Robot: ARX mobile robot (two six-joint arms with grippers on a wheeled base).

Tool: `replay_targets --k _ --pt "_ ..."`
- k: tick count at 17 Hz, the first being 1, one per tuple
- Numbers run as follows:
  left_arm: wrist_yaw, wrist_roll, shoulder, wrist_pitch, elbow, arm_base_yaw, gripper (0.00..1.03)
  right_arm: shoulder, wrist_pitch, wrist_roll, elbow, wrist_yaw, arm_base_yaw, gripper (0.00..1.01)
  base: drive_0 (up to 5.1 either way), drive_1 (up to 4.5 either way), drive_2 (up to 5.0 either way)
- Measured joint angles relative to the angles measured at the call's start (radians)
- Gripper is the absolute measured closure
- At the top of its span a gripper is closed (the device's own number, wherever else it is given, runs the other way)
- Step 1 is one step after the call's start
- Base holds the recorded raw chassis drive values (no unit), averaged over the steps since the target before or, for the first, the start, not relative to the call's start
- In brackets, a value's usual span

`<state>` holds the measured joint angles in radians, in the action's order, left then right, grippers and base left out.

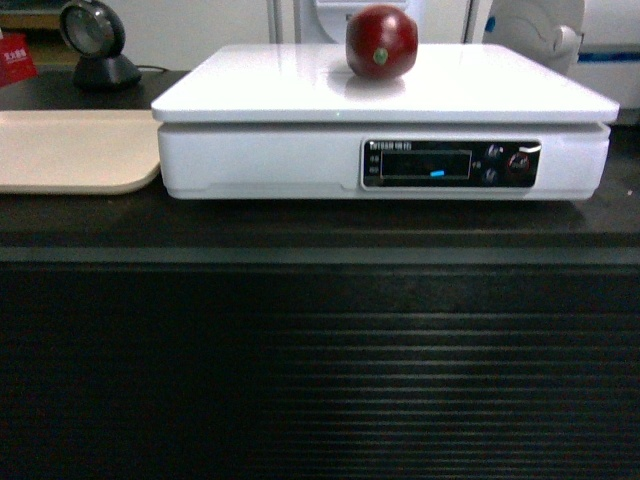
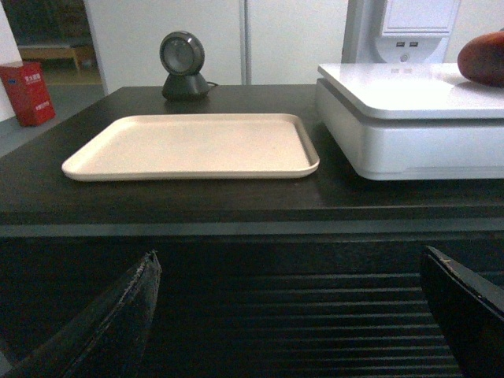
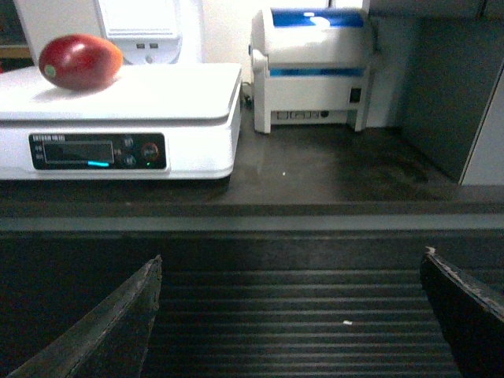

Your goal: Place dark red mango on scale at checkout

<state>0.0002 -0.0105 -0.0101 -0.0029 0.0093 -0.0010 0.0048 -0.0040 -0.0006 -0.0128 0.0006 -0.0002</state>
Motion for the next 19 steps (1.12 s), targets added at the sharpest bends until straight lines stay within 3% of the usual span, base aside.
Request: replay_targets --k 19 --pt "-0.001 0.000 0.000 -0.004 0.000 0.000 0.05 0.000 -0.003 -0.001 0.000 -0.001 0.000 0.03 0.0 0.00 0.0"
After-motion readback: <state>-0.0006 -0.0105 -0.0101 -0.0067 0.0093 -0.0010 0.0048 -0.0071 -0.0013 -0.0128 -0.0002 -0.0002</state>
